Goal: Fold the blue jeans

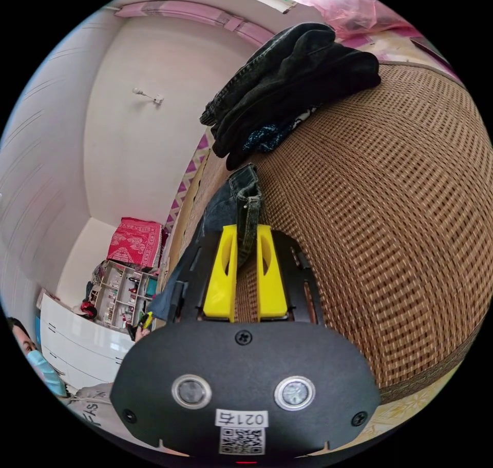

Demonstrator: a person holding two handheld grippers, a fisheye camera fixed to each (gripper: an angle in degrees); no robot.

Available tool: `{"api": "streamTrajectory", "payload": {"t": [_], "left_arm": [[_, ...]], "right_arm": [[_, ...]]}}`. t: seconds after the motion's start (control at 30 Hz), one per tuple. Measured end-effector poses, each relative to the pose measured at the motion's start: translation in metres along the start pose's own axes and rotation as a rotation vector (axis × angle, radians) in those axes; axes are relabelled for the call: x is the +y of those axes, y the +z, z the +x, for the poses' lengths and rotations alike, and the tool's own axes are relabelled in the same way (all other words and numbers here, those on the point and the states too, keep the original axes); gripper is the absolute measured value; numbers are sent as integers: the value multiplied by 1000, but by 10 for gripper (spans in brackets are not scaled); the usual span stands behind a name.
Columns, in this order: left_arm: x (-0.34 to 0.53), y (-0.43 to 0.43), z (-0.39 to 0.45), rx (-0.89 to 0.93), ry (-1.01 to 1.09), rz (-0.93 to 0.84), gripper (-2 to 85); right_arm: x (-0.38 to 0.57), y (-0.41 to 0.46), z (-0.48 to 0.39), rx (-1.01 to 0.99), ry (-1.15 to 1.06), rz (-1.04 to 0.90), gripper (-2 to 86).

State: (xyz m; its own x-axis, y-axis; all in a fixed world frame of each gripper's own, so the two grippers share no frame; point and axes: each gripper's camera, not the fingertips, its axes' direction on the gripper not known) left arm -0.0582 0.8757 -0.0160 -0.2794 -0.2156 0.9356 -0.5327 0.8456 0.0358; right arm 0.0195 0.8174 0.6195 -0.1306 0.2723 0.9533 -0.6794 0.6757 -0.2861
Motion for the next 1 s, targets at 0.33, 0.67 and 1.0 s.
{"api": "streamTrajectory", "payload": {"t": [0.33, 0.67, 1.0], "left_arm": [[28, 3, -85, 225, -121, 10, 6], [36, -36, 87, 34, 577, 36, 63], [19, 148, 276, -16, 1078, -216, 87]], "right_arm": [[-12, 34, -21, -89, 47, -74, 61], [-45, 81, -260, 119, -734, -90, 66], [-126, 401, -387, 397, -1300, -701, 98]]}}
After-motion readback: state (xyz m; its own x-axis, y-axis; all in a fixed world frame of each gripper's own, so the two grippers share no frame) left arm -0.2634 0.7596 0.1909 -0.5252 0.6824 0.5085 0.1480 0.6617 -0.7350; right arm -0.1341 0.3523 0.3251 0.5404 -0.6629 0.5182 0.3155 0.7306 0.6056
